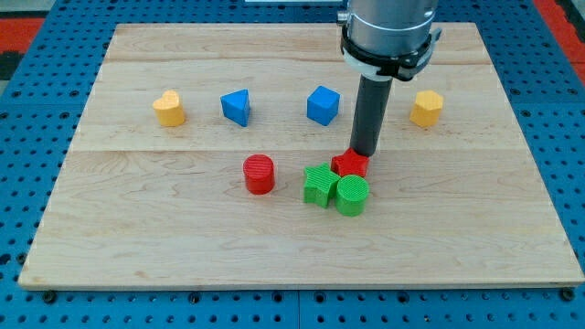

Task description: Slide the green star closer to the green circle

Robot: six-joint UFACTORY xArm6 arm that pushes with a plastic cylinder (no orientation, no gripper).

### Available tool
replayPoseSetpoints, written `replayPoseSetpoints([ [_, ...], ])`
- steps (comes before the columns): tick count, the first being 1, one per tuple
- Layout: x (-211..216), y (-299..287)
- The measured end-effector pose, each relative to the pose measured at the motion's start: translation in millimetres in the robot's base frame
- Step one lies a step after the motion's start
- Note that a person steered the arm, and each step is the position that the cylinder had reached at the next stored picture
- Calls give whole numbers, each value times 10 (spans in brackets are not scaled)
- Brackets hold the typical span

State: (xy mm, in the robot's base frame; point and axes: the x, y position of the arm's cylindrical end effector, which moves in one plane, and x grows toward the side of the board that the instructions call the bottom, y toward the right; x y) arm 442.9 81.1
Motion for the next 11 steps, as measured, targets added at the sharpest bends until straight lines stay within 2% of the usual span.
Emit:
replayPoseSetpoints([
  [2,-66,-534],
  [5,748,-584],
  [7,1080,-1007],
  [8,1247,-1028],
  [9,1548,-1217],
  [11,1512,-1049],
])
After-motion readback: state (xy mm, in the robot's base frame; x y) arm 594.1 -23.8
